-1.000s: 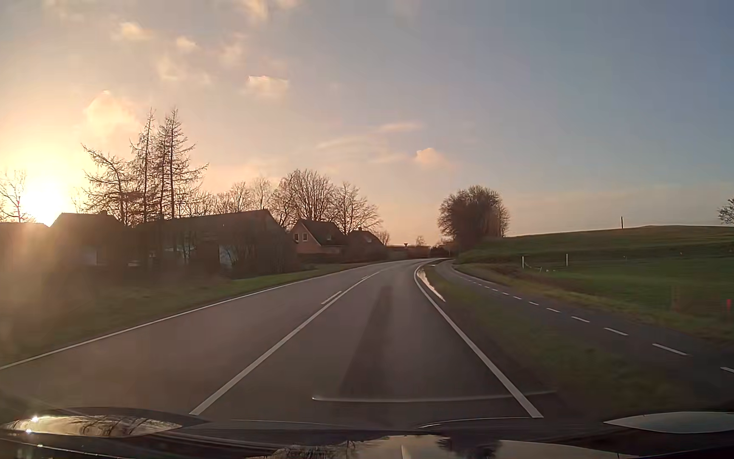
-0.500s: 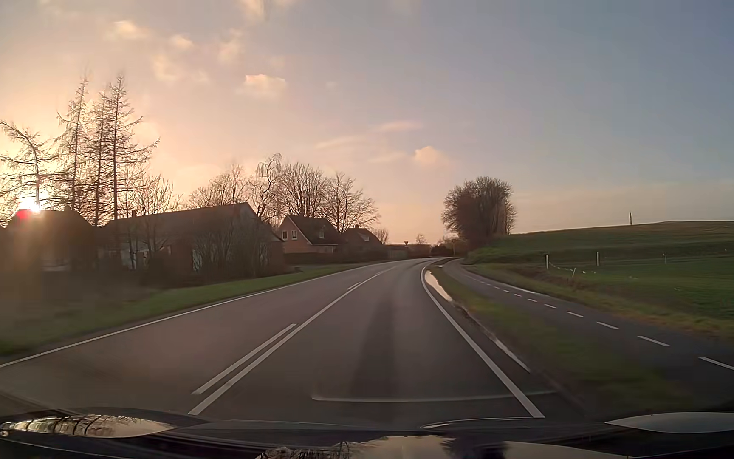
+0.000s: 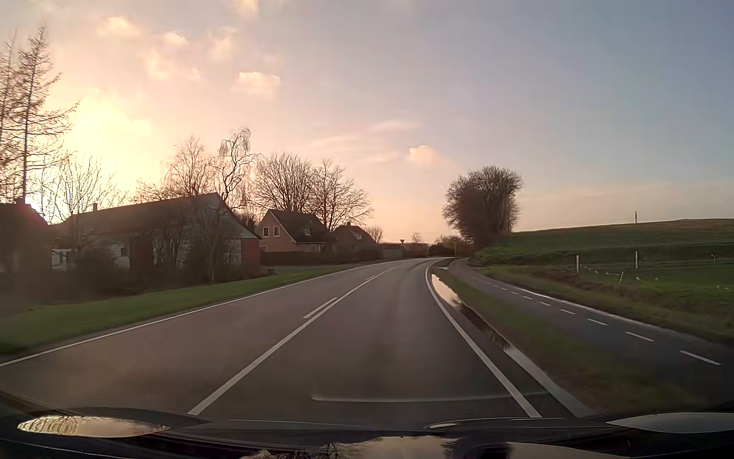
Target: Follow the waypoints while adhering to traffic rules and regulations
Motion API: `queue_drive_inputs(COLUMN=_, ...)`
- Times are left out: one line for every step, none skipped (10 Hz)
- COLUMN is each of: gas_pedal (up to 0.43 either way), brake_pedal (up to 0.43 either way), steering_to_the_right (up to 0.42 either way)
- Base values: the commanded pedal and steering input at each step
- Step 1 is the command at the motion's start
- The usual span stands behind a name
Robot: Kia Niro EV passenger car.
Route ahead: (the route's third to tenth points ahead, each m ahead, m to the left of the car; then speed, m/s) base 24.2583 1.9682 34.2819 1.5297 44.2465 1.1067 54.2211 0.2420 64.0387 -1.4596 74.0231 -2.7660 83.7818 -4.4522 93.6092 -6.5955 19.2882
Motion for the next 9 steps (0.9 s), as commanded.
queue_drive_inputs(gas_pedal=0.189, brake_pedal=0.000, steering_to_the_right=0.014)
queue_drive_inputs(gas_pedal=0.189, brake_pedal=0.000, steering_to_the_right=0.014)
queue_drive_inputs(gas_pedal=0.189, brake_pedal=0.000, steering_to_the_right=0.014)
queue_drive_inputs(gas_pedal=0.197, brake_pedal=0.000, steering_to_the_right=0.013)
queue_drive_inputs(gas_pedal=0.197, brake_pedal=0.000, steering_to_the_right=0.013)
queue_drive_inputs(gas_pedal=0.197, brake_pedal=0.000, steering_to_the_right=0.013)
queue_drive_inputs(gas_pedal=0.197, brake_pedal=0.000, steering_to_the_right=0.013)
queue_drive_inputs(gas_pedal=0.197, brake_pedal=0.000, steering_to_the_right=0.013)
queue_drive_inputs(gas_pedal=0.197, brake_pedal=0.000, steering_to_the_right=0.013)
